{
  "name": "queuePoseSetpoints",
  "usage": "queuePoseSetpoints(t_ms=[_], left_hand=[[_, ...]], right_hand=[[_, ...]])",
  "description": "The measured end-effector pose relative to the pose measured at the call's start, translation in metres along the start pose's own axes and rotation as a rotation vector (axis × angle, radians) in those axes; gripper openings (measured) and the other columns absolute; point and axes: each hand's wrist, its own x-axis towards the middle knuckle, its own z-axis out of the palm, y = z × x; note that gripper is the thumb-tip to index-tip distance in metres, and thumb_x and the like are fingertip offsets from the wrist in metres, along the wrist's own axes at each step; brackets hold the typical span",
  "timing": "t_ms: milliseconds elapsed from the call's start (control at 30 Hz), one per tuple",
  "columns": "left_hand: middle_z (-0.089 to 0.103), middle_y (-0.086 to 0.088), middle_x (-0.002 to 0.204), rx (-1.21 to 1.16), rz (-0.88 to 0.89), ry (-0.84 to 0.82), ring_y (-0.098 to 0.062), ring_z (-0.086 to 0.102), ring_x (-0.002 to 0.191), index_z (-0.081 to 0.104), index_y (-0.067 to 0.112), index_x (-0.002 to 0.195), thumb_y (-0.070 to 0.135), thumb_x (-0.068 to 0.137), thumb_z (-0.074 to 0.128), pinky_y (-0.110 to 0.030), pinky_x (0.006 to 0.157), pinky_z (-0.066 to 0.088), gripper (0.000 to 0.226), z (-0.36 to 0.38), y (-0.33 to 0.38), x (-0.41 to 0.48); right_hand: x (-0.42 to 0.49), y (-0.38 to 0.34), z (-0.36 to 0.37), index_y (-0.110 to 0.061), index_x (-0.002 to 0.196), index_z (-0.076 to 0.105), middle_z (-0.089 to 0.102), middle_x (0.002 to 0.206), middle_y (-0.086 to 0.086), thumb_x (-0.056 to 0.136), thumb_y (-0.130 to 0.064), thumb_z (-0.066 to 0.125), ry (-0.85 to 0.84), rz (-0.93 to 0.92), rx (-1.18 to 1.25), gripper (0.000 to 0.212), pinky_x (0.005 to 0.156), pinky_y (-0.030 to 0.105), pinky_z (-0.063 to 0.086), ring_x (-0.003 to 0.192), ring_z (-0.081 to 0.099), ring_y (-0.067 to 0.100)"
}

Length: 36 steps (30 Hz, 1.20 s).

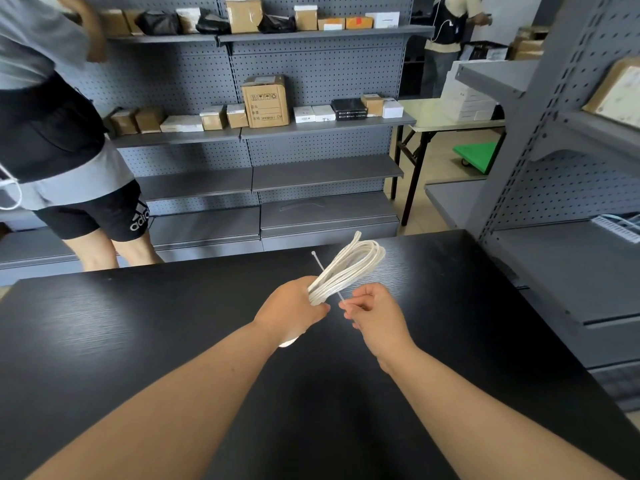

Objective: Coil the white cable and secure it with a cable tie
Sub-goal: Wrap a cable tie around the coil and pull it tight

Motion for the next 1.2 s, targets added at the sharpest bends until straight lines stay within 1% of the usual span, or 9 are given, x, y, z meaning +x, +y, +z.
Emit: queuePoseSetpoints(t_ms=[200,367,500,700,833,933,1000,1100,1200], left_hand=[[0.055,0.002,0.061,-0.071,0.027,-0.049,-0.017,0.049,0.049,0.051,0.034,0.076,0.017,0.083,0.061,-0.03,0.055,0.045,0.02,0.0,0.002,0.0],[0.056,0.003,0.063,-0.075,0.012,-0.008,-0.018,0.051,0.052,0.05,0.038,0.08,0.017,0.086,0.058,-0.031,0.057,0.048,0.024,0.001,0.002,0.002],[0.056,0.003,0.063,-0.069,0.011,0.009,-0.018,0.051,0.055,0.049,0.041,0.073,0.016,0.086,0.058,-0.034,0.061,0.049,0.03,-0.002,0.001,0.005],[0.054,0.007,0.061,-0.115,-0.009,0.056,-0.015,0.049,0.053,0.052,0.04,0.085,0.014,0.086,0.058,-0.03,0.059,0.043,0.027,-0.003,-0.002,0.01],[0.054,0.005,0.063,-0.127,-0.031,0.076,-0.017,0.05,0.055,0.053,0.034,0.089,0.014,0.086,0.059,-0.029,0.059,0.043,0.021,-0.005,-0.004,0.012],[0.055,0.005,0.065,-0.117,-0.04,0.099,-0.019,0.052,0.058,0.055,0.032,0.094,0.014,0.087,0.058,-0.03,0.062,0.045,0.019,-0.006,-0.005,0.015],[0.055,0.005,0.066,-0.105,-0.037,0.11,-0.02,0.053,0.06,0.058,0.029,0.1,0.014,0.087,0.057,-0.031,0.063,0.046,0.02,-0.006,-0.005,0.017],[0.058,0.005,0.068,-0.086,-0.036,0.114,-0.022,0.055,0.062,0.058,0.033,0.104,0.013,0.087,0.055,-0.032,0.062,0.048,0.027,-0.005,-0.004,0.018],[0.06,0.001,0.069,-0.074,-0.035,0.115,-0.023,0.053,0.059,0.059,0.036,0.101,0.011,0.086,0.052,-0.033,0.059,0.048,0.029,-0.003,-0.004,0.02]], right_hand=[[0.001,0.001,0.002,-0.021,0.088,0.049,0.063,0.083,-0.004,0.087,-0.008,0.061,0.006,0.008,-0.015,0.018,0.07,0.018,0.048,0.077,0.059,0.009],[-0.001,0.0,0.002,-0.016,0.083,0.056,0.065,0.085,0.002,0.087,-0.006,0.06,-0.041,0.031,0.028,0.012,0.072,0.019,0.052,0.077,0.062,0.013],[0.0,-0.002,0.001,-0.015,0.085,0.062,0.068,0.092,0.004,0.089,-0.008,0.058,-0.083,0.064,0.032,0.009,0.085,0.027,0.054,0.085,0.064,0.015],[-0.002,-0.01,-0.003,-0.01,0.09,0.065,0.066,0.089,0.004,0.092,0.004,0.045,-0.179,0.116,0.184,0.024,0.078,0.022,0.055,0.08,0.064,0.014],[-0.005,-0.012,-0.007,-0.012,0.094,0.066,0.067,0.091,-0.002,0.089,0.008,0.049,-0.248,0.037,0.095,0.027,0.079,0.017,0.055,0.085,0.066,0.011],[-0.006,-0.014,-0.005,-0.014,0.1,0.068,0.067,0.095,-0.003,0.089,0.001,0.055,-0.209,-0.065,-0.012,0.023,0.078,0.01,0.052,0.083,0.064,0.005],[-0.003,-0.013,-0.006,-0.014,0.109,0.068,0.066,0.099,-0.001,0.09,-0.008,0.057,-0.141,-0.229,-0.227,0.023,0.073,0.006,0.048,0.085,0.062,0.005],[0.001,-0.015,-0.006,-0.011,0.114,0.067,0.067,0.101,0.006,0.09,-0.014,0.058,0.008,-0.596,-0.647,0.026,0.078,0.02,0.049,0.089,0.063,0.017],[0.008,-0.016,-0.008,-0.008,0.096,0.073,0.069,0.081,0.006,0.072,-0.012,0.078,0.17,-1.026,-0.949,0.025,0.06,0.024,0.055,0.068,0.066,0.02]])
